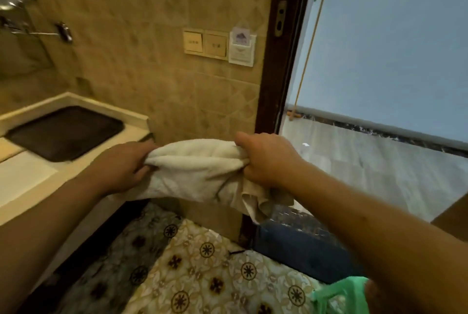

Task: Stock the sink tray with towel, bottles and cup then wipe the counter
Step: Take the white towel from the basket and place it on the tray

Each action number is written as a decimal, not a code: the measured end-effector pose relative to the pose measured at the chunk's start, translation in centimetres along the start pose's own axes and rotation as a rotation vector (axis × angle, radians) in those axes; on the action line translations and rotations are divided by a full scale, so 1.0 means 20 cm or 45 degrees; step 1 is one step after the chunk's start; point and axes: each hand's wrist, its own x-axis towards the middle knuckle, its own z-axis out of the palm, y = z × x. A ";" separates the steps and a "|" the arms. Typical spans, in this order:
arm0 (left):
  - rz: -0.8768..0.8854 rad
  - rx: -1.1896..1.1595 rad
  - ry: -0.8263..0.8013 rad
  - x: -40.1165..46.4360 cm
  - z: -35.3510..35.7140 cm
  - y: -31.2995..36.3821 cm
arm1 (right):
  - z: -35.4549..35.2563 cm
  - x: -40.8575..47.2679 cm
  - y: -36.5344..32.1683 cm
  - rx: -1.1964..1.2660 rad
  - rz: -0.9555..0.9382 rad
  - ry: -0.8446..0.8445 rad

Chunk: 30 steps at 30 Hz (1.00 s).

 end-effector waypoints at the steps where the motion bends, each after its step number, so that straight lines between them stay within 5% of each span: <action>1: -0.051 0.021 -0.002 -0.09 -0.03 -0.08 | 0.03 0.08 -0.08 0.006 -0.040 -0.014; 13: -0.494 0.348 -0.125 -0.61 -0.22 -0.78 | 0.51 0.81 -0.58 0.306 -0.403 -0.222; 30: -0.930 0.484 -0.332 0.24 -0.21 -1.55 | 0.99 2.18 -0.41 0.618 -0.487 -0.334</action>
